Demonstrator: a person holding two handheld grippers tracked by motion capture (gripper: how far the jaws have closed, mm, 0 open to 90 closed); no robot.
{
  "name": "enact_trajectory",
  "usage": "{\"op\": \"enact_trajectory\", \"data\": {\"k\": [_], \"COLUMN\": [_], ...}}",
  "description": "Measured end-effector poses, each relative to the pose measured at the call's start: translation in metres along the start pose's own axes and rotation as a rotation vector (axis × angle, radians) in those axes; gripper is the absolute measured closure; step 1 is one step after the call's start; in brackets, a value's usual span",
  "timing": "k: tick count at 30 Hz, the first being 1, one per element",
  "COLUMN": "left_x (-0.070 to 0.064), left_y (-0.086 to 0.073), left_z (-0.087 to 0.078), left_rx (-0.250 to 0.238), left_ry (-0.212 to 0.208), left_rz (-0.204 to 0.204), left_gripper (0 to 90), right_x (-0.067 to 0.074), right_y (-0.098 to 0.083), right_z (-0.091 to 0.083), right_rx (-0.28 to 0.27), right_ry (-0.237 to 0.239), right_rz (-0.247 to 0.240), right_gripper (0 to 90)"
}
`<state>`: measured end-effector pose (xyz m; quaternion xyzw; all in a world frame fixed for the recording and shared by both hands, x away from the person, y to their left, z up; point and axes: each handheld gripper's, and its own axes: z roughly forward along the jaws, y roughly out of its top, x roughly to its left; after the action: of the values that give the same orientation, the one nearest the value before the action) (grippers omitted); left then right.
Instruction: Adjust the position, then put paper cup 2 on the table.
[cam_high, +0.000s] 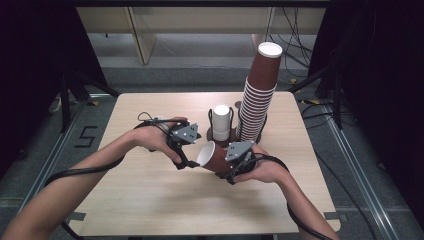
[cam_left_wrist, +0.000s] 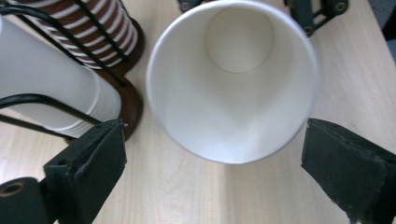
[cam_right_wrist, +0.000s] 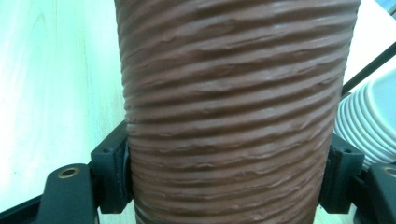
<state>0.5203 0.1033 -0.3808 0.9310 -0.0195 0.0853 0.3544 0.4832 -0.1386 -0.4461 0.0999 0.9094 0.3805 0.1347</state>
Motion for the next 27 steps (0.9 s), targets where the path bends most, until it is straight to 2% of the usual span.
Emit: {"op": "enact_trajectory", "data": {"k": [4, 6, 7, 8, 10, 12, 16, 17, 18, 19, 20, 22, 23, 24, 26, 27], "left_x": [-0.001, -0.001, -0.001, -0.001, -0.002, -0.002, -0.002, -0.002, -0.002, -0.002, -0.001, -0.002, -0.002, -0.003, -0.003, -0.003], "left_y": [-0.003, -0.005, -0.006, -0.006, -0.007, -0.008, -0.008, -0.009, -0.009, -0.009, -0.010, -0.011, -0.011, -0.012, -0.013, -0.014], "left_z": [-0.002, -0.002, -0.002, -0.001, -0.001, -0.002, -0.003, -0.004, -0.005, -0.006, -0.007, -0.007, -0.007, -0.008, -0.008, -0.008], "left_rx": [-0.056, -0.074, -0.090, -0.104, -0.118, -0.123, -0.148, -0.160, -0.173, -0.176, -0.183, -0.187, -0.196, -0.195, -0.214, -0.222], "left_ry": [0.016, 0.023, 0.027, 0.028, 0.034, 0.041, 0.059, 0.064, 0.066, 0.070, 0.074, 0.075, 0.078, 0.080, 0.086, 0.089], "left_rz": [-0.021, -0.030, -0.035, -0.047, -0.055, -0.060, -0.074, -0.079, -0.087, -0.092, -0.096, -0.101, -0.104, -0.107, -0.126, -0.130], "left_gripper": [7.4, 7.3, 7.3, 7.3, 7.3, 7.3, 7.2, 7.2, 7.2, 7.2, 7.2, 7.1, 7.0, 7.0, 6.9, 6.9], "right_x": [0.001, -0.001, 0.001, -0.001, -0.002, -0.002, -0.001, 0.001, -0.002, -0.001, 0.002, 0.000, 0.002, 0.000, 0.000, 0.001], "right_y": [-0.003, -0.005, -0.006, -0.007, -0.009, -0.010, -0.008, -0.008, -0.007, -0.007, -0.007, -0.007, -0.008, -0.007, -0.007, -0.007], "right_z": [-0.003, -0.003, -0.004, -0.004, -0.004, -0.003, -0.001, -0.002, -0.002, -0.002, -0.002, -0.001, -0.002, -0.002, -0.003, -0.003], "right_rx": [-0.036, -0.056, -0.059, -0.076, -0.098, -0.102, -0.109, -0.107, -0.126, -0.130, -0.128, -0.134, -0.136, -0.145, -0.160, -0.165], "right_ry": [-0.018, -0.037, -0.051, -0.064, -0.083, -0.088, -0.105, -0.114, -0.122, -0.128, -0.129, -0.137, -0.151, -0.165, -0.188, -0.202], "right_rz": [0.031, 0.023, 0.065, 0.053, 0.051, 0.075, 0.073, 0.099, 0.052, 0.061, 0.095, 0.087, 0.107, 0.089, 0.102, 0.126], "right_gripper": [24.8, 24.7, 24.7, 24.7, 24.7, 24.6, 24.6, 24.6, 24.5, 24.5, 24.5, 24.5, 24.5, 24.5, 24.5, 24.5]}}
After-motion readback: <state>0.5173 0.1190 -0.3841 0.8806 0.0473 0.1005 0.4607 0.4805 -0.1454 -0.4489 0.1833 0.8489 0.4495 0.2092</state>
